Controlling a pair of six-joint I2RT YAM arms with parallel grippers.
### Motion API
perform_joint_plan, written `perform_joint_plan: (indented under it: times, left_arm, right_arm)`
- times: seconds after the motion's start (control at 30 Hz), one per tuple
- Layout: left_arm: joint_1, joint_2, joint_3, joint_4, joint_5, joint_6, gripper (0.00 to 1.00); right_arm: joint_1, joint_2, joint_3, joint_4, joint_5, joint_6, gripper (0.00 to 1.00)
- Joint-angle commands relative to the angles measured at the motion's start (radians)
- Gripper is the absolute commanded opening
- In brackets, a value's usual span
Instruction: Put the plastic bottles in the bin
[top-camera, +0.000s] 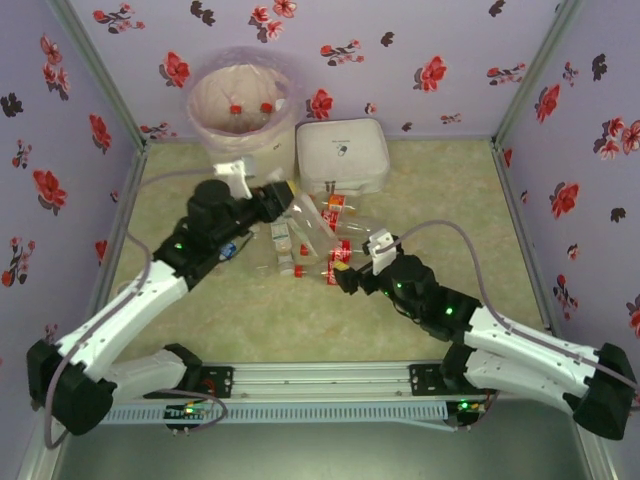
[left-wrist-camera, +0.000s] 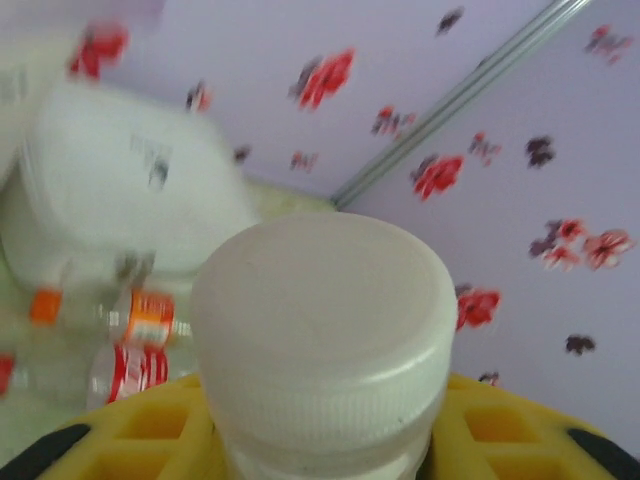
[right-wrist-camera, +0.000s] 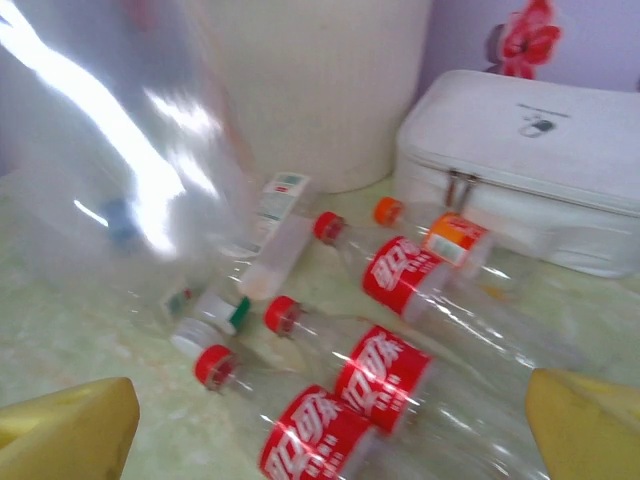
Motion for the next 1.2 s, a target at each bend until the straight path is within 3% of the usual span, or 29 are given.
perform_joint_plan:
  times: [0.0,0.23,0.5,0.6,0.83,1.03,1.17]
  left_arm:
    - [0.061,-0.037,0.193,-0.159,-0.023,0.179,0.15]
    - [0.225,0.074,0.479,-0.198,-0.017,0.299,0.0]
    - [0.331,0.323,0.655,0.032,-0.224,0.482,0.0]
    - [0.357,0.467,0.764,0.036,-0.27,0.542,0.0]
    - [0.374,0.804,1.08,-0.131,-0.297,0.654,0.0]
    - [0.373,1.014,1.277,-0.266,-0.314,0.742,0.0]
    - [0.367,1.131,1.384,-0.422,-0.385,0.782,0.0]
  right_arm:
    - [-0.007,-0.041,-0.043,-0.081,0.08,0.004,0.99]
    - [-0.009,-0.066,-0.044,-0.098,0.074,0.034,0.99]
    - [-0.008,-0.094,-0.009,-0.142,0.066,0.042,0.99]
    - [-0.008,-0.12,-0.009,-0.172,0.066,0.051,0.99]
    - [-0.007,-0.245,0.008,-0.309,0.069,0.065,0.99]
    - [-0.008,-0.348,0.005,-0.376,0.103,0.072,0.99]
    - [-0.008,-0.346,0.005,-0.375,0.103,0.073,0.99]
